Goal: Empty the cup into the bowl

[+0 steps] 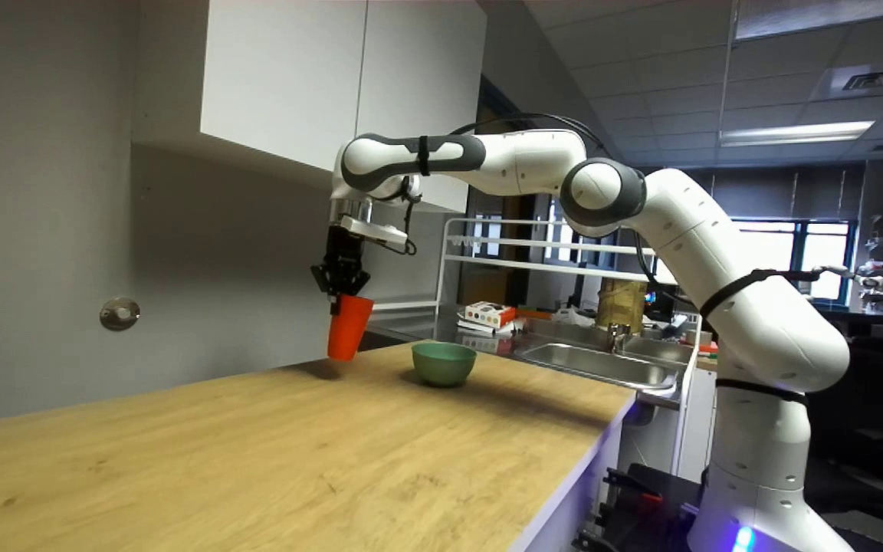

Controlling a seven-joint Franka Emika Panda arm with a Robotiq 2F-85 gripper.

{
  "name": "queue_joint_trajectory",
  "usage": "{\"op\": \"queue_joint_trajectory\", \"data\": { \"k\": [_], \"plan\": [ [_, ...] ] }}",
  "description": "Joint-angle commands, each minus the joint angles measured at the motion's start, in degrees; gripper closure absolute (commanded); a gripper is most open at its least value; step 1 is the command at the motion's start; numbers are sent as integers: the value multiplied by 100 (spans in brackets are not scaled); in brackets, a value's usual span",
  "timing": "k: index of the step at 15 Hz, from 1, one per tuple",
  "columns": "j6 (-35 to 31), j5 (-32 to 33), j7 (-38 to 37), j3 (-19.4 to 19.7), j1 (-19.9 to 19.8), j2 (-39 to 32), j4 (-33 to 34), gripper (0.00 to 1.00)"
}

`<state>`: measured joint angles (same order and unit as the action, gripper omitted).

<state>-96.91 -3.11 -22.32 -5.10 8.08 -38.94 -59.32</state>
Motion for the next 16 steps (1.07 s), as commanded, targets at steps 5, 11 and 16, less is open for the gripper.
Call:
{"op": "queue_joint_trajectory", "data": {
  "k": [5, 11, 16],
  "plan": [
    [-2060, -709, 154, 92, -422, 1228, -2558, 98],
    [-3737, -1362, 459, 136, -641, 2146, -4340, 98],
    [-4835, -1747, 780, 142, -747, 3142, -5904, 98]
  ]
}}
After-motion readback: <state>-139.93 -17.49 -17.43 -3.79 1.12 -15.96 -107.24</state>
